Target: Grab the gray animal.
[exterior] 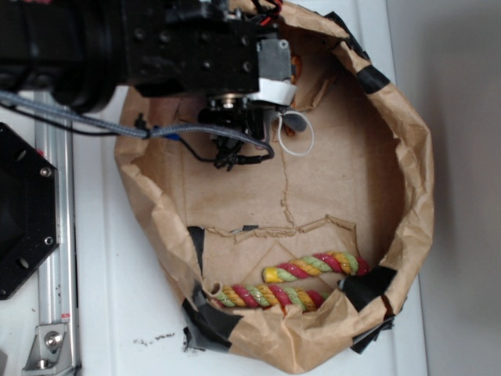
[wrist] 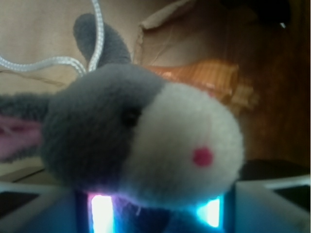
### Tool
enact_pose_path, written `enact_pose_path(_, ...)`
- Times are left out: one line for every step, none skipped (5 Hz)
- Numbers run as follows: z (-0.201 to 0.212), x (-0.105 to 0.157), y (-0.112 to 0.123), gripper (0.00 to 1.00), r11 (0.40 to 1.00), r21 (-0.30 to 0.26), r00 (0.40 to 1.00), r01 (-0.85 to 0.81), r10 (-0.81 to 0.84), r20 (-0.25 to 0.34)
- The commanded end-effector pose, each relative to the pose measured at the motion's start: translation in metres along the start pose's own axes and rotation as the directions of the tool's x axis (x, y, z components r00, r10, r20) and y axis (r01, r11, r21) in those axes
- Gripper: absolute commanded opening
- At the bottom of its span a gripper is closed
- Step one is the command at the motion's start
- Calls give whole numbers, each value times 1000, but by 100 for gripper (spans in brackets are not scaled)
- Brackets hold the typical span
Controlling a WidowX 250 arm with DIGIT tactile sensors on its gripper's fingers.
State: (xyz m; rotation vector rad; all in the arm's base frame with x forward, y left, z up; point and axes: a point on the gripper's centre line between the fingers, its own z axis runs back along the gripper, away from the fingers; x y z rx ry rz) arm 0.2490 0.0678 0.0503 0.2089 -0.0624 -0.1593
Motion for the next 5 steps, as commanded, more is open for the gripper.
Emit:
enact_pose_path(103, 53, -30, 0, 973, -197, 985, -118, 140, 104)
enact_pose_path(111, 58, -40, 0, 969, -210, 983, -127, 151, 102)
enact_pose_path(112, 56, -46, 0, 970, -203, 983, -131, 154, 102)
enact_pose_path(113, 50, -51, 0, 961, -224, 978, -162, 186, 90)
enact_pose_path(113, 42, -51, 0, 967, -175, 977, -186, 201, 72)
